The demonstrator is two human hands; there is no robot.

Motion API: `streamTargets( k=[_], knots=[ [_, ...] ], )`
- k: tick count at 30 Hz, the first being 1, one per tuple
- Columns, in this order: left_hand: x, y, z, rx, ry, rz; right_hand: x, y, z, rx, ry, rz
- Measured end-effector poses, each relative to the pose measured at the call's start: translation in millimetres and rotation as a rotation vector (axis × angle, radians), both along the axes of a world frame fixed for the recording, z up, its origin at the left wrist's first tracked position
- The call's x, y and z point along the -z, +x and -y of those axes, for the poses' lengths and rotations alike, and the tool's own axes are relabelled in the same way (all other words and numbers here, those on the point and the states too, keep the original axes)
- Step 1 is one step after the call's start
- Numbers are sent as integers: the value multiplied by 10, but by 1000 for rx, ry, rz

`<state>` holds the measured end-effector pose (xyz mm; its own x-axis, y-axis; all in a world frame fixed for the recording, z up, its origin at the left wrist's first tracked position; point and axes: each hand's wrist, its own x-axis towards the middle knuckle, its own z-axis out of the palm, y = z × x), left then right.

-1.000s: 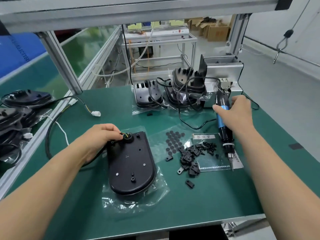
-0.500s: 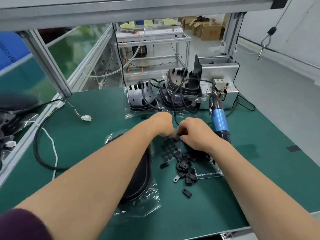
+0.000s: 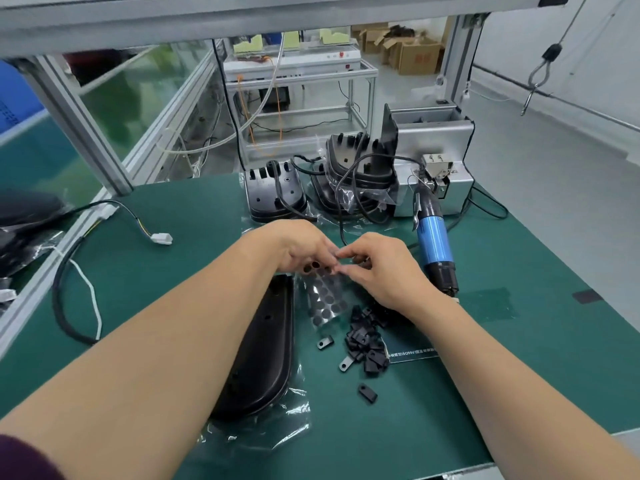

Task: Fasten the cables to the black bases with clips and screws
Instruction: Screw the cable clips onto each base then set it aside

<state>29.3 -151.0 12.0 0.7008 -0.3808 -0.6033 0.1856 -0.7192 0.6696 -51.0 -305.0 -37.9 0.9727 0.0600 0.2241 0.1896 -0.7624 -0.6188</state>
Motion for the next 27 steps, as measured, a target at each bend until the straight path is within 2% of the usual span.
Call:
streamTargets(
  k=[5, 10, 16, 20, 23, 27],
  knots=[
    [45, 15, -77, -53, -76, -68, -10, -12, -18, -14, 58, 20],
    [80, 4, -93, -109, -138, -55, -54, -25, -41, -18, 108, 7],
    [92, 11, -142, -92, -263, -58, -85, -49, 27, 13, 177, -51],
    [62, -1, -203, -40, -314, -126, -52, -95, 27, 23, 236, -25],
    [45, -14, -198, -1, -235, -104, -19, -110, -17, 17, 186, 27],
    [46, -19, -130, -83, -220, -92, 0, -140, -72, 6, 27, 129]
  ],
)
